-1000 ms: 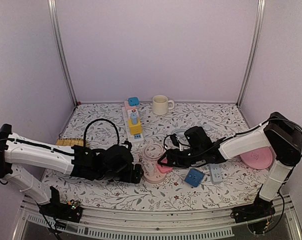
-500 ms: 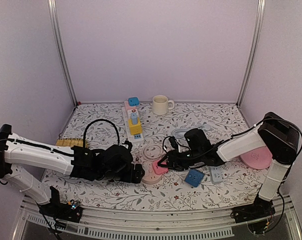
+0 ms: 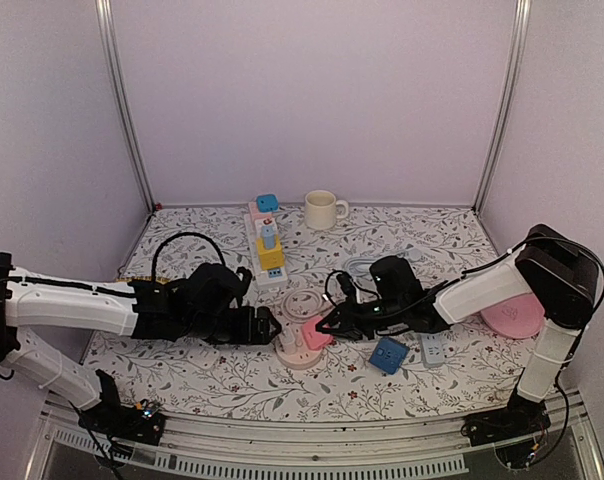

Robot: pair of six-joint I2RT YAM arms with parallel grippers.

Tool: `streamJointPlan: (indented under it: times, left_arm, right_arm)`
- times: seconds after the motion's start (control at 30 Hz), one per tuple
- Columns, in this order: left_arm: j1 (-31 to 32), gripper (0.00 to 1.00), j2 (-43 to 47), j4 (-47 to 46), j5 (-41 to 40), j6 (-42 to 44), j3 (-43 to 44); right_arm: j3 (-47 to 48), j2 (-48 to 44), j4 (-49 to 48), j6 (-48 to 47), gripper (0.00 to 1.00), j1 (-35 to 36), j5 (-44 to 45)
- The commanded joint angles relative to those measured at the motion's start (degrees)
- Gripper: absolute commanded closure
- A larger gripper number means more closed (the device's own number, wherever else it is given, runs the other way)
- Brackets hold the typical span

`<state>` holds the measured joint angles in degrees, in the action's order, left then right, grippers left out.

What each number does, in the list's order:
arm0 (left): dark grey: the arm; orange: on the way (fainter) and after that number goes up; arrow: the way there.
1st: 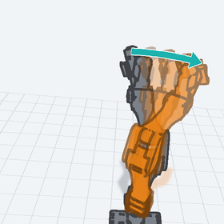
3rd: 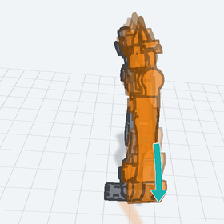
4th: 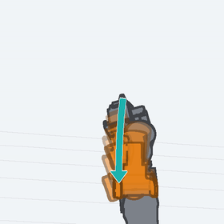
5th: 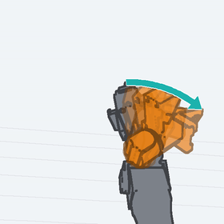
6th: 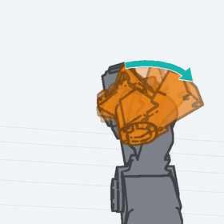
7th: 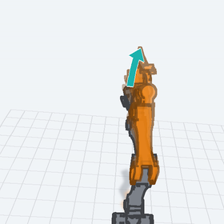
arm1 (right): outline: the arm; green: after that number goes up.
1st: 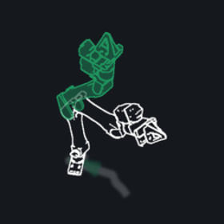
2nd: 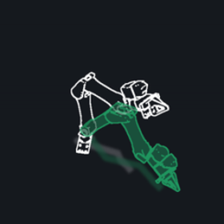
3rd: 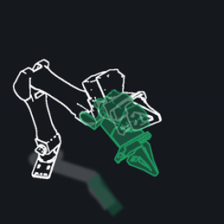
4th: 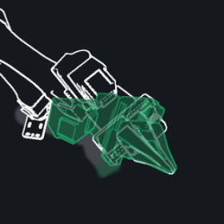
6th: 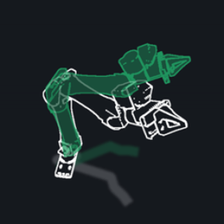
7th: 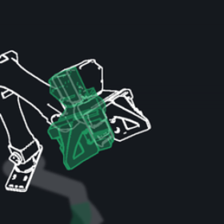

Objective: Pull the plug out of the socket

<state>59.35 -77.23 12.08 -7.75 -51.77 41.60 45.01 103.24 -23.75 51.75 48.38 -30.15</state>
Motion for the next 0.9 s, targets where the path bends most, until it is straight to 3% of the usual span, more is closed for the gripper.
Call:
streamJointPlan:
  times: [0.0,0.27,0.53,0.73,0.87]
  left_arm:
    - [-2.31,0.15,2.00,-3.07,6.26,2.73,-0.54]
    - [-1.27,0.18,1.39,-4.28,10.59,1.58,1.52]
    - [-0.82,0.24,0.53,-7.59,8.54,-0.69,3.08]
    - [-0.84,0.44,-0.82,-5.59,2.42,-2.75,3.83]
    - [-0.83,0.49,-2.08,-4.78,-0.61,-3.68,3.98]
  right_arm:
    - [-0.03,-3.37,-3.34,0.75,0.96,0.32,-0.45]
    - [0.62,-10.56,-1.43,1.47,0.97,2.84,9.14]
    - [8.61,-13.94,11.70,-4.98,0.97,12.57,35.22]
    - [11.50,-14.47,14.63,-7.25,0.97,16.11,44.35]
    - [13.44,-13.72,16.40,-8.94,0.97,17.40,46.84]
